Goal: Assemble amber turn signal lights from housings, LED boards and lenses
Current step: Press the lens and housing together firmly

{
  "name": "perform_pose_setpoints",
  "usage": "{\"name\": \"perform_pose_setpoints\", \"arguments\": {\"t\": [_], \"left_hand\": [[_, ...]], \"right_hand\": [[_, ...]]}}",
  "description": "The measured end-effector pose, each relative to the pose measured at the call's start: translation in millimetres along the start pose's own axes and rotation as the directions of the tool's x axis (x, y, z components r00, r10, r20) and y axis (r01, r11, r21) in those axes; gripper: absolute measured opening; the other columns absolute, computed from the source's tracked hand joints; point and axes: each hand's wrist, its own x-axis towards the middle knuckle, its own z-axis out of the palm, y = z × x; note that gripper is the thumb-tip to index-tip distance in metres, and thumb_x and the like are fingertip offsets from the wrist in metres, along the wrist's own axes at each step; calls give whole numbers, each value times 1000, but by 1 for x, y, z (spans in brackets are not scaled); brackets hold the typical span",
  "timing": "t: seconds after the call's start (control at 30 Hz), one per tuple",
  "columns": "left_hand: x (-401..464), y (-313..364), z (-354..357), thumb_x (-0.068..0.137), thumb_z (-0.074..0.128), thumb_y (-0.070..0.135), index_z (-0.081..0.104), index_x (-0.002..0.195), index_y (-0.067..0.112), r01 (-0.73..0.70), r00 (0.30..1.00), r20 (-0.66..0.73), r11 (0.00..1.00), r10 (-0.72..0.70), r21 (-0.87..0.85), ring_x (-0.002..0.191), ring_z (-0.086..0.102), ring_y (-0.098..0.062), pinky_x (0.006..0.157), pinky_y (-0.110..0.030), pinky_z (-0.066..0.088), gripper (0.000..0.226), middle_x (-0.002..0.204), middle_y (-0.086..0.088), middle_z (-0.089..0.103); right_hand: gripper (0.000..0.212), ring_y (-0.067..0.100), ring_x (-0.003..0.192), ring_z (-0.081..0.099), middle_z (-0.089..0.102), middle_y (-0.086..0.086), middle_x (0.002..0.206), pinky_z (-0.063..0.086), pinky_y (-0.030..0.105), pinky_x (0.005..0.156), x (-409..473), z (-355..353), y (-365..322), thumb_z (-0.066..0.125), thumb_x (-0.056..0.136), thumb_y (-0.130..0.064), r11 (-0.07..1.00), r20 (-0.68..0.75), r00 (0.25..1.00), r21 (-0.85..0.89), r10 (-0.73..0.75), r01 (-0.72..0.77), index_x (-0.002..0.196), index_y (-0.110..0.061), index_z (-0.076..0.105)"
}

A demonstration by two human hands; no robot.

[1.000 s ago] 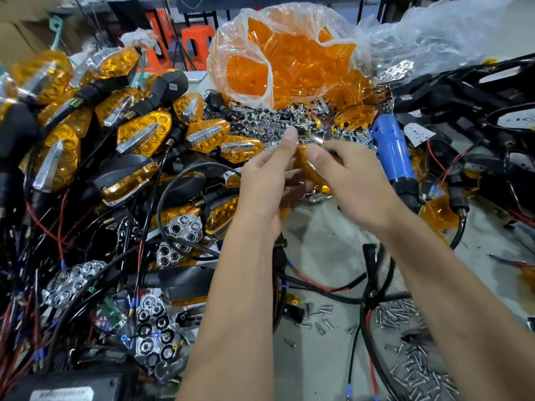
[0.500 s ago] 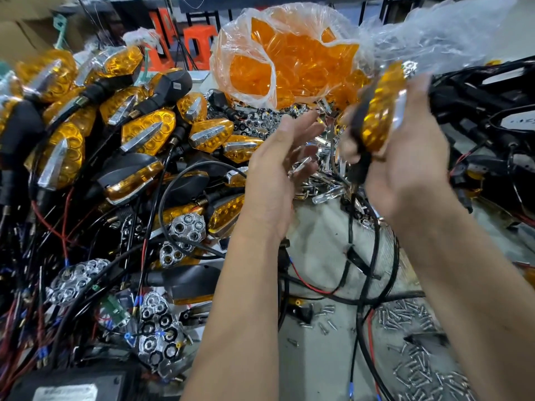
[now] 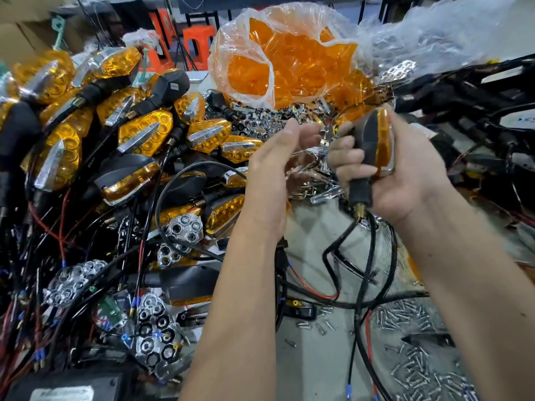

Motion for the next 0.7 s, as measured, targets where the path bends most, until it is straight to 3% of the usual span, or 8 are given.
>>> {"name": "perform_pose_setpoints", "arguments": {"t": [0.1, 0.3, 0.4, 0.5, 0.6, 0.7], "left_hand": [[1, 0, 1, 93, 57, 47, 80, 100, 29, -117, 993, -20, 993, 118, 11, 100, 63, -9, 90, -41, 45, 30, 105, 9, 76], [-1, -1, 3, 100, 62, 40, 79, 85, 19, -132, 988, -79, 991, 134, 32, 80, 66, -20, 74, -37, 56, 31, 86, -2, 74], [0, -2, 1, 100, 66, 34, 70, 77, 9, -133, 982, -135, 991, 135, 21, 56, 58, -14, 52, -22, 48, 34, 69, -8, 62], [1, -5, -1, 98, 70, 32, 67, 75, 9, -144, 983, -103, 988, 150, 58, 55, 52, -19, 49, -26, 43, 33, 73, -18, 58], [0, -5, -5, 96, 73, 30, 69, 78, 13, -121, 992, -11, 990, 122, 65, 53, 53, -17, 44, -20, 42, 25, 86, -31, 63], [1, -5, -7, 92, 77, 26, 76, 80, 15, -76, 997, 31, 997, 75, 30, 48, 55, -12, 43, -21, 44, 16, 80, -17, 69]], "right_hand": [[57, 11, 44, 46, 51, 6, 67, 34, 18, 28, 2, 2, 10, 36, 104, -62, 974, 32, 995, -213, 90, -81, 92, -8, 53], [36, 18, 39, 45, 53, 15, 64, 31, 16, 30, 2, 3, 32, 39, 109, -43, 864, 69, 989, -498, 130, -79, 109, -11, 54], [36, 18, 38, 44, 53, 16, 65, 32, 16, 31, 2, 2, 37, 41, 110, -38, 839, 89, 987, -540, 134, -65, 99, -12, 62], [35, 18, 37, 44, 53, 15, 64, 33, 16, 32, 3, 1, 41, 39, 111, -39, 819, 46, 991, -569, 124, -76, 97, -16, 62], [37, 20, 37, 44, 54, 17, 66, 33, 18, 34, 5, -2, 42, 42, 110, -42, 801, -14, 998, -595, 68, -63, 105, -11, 63], [45, 23, 39, 46, 57, 19, 65, 33, 20, 34, 8, -4, 39, 47, 108, -43, 783, -81, 997, -621, -19, -35, 116, -3, 65]]}}
